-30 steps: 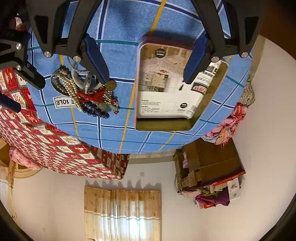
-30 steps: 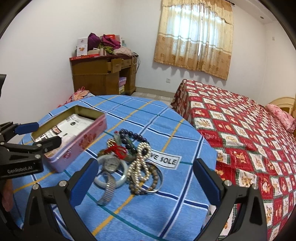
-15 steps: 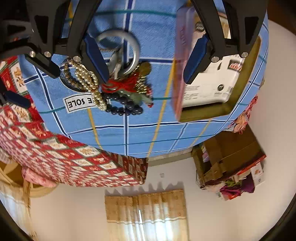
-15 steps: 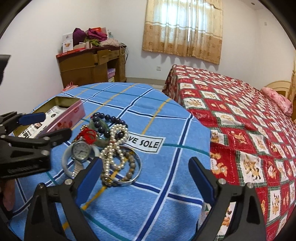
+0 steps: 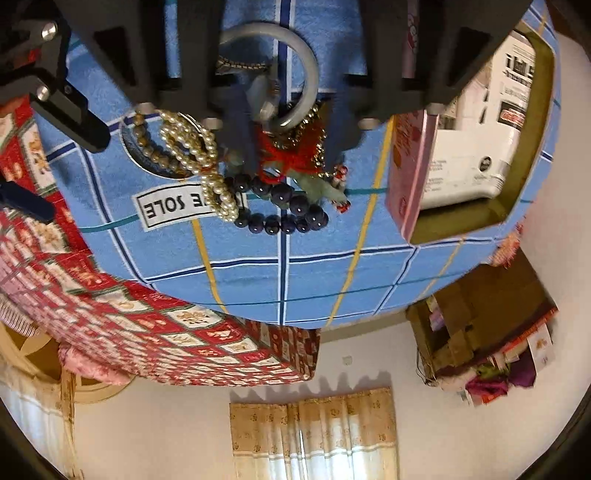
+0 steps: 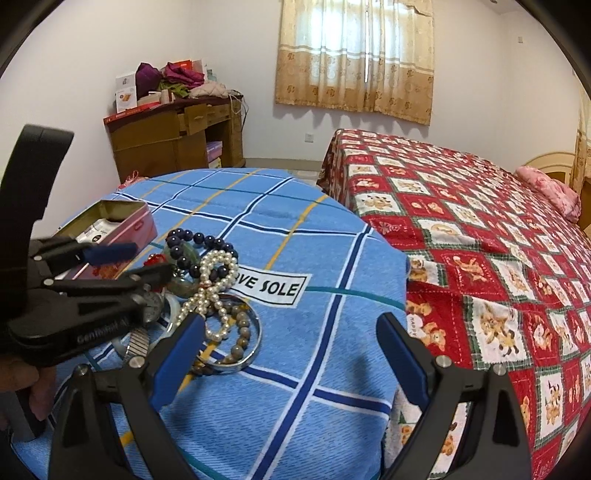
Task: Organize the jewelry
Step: 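Grasp the red tassel ornament with the left tool while the right tool reaches toward the pearl necklace, then grasp and lift the pearl necklace with the right tool while the left tool carries the tassel toward the tin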
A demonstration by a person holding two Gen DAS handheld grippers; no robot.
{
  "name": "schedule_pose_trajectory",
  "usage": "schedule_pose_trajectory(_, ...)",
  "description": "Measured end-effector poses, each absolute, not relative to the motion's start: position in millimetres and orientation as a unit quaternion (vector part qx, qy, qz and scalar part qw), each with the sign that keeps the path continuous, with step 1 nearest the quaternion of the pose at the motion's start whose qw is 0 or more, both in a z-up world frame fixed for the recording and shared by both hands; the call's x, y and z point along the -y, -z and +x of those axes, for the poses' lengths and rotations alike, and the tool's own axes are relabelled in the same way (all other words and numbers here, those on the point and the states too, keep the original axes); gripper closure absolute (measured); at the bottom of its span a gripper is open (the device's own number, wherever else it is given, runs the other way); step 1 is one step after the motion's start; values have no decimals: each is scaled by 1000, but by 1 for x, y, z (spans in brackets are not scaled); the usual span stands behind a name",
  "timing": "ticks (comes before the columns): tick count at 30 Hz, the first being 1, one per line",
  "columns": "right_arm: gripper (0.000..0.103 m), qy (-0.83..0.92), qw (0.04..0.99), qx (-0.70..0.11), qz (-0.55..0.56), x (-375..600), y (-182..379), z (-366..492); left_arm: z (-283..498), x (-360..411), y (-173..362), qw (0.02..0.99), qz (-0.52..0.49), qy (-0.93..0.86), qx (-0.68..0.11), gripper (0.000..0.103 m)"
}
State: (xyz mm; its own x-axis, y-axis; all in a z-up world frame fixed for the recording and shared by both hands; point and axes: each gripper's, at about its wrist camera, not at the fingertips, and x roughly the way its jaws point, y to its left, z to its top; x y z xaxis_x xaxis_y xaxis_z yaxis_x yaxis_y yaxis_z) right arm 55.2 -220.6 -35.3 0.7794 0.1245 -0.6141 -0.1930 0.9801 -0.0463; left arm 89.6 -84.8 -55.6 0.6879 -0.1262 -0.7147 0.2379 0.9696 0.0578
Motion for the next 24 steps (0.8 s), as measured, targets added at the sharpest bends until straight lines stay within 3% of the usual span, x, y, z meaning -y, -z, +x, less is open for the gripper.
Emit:
schedule_pose_trajectory(1,8,-85,942,-321,-54,220,36,55,88,83,54,917,69,102,-381,89)
schedule_pose_trajectory(4,7,-87,941,-321,-58,218,36,55,79,74,43,924,53,103,-364,97)
schedule_pose_trajectory(6,9,-92,941,-321,-59,215,36,55,75,67,35,928,42,104,-355,97)
schedule_pose_trajectory(18,43,-148,930,-330,-65,185,33,82,65,42,10,943,11,95,-319,97)
schedule_pose_trajectory(24,46,-162,920,-352,-66,173,41,102,66,44,16,942,19,95,-323,97)
